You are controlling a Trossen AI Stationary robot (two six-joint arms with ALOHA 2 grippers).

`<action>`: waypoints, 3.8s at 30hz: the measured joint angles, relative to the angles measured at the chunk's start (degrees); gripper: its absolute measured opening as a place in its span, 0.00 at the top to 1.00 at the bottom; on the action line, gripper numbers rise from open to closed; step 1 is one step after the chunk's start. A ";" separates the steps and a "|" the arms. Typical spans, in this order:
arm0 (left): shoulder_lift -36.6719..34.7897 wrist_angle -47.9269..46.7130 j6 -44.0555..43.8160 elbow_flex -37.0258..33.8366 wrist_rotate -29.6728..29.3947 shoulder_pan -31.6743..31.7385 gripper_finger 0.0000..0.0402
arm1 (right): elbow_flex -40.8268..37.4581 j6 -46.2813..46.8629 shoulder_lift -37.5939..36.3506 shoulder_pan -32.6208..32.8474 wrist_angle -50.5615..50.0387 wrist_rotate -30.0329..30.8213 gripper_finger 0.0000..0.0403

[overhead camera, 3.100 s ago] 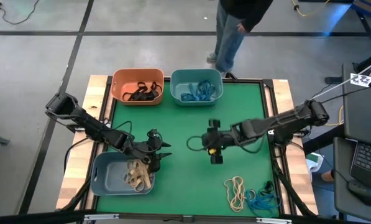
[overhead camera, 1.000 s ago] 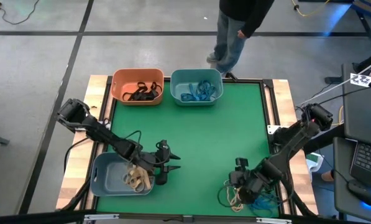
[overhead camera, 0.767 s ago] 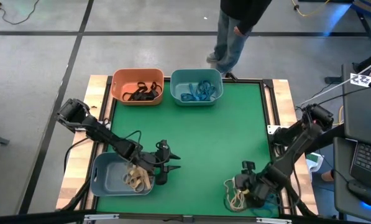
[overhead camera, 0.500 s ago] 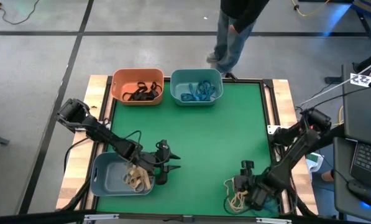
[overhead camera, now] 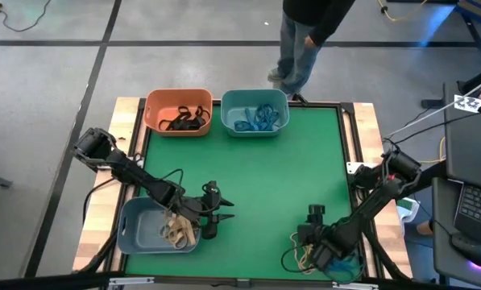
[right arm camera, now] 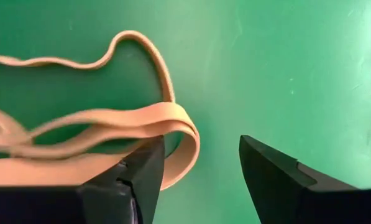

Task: Sort rubber bands into baskets
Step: Put the orange rubber band into the blue bin, then put the white rubber band into the blue bin

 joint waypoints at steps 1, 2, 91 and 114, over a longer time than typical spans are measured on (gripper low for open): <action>-0.01 -0.01 0.06 0.00 0.00 0.00 0.58 | 0.00 -0.02 0.15 0.02 0.03 0.64 0.50; -0.02 -0.01 0.06 0.00 0.00 0.00 0.58 | 0.00 -0.01 0.28 0.12 0.06 0.97 0.51; 0.00 1.66 -0.14 -0.04 0.02 0.00 0.58 | -7.11 13.16 -4.38 -9.73 20.99 -12.29 0.98; 0.00 7.52 0.26 -0.04 0.00 0.98 0.58 | 10.14 -18.68 -6.87 -9.64 16.61 13.69 0.98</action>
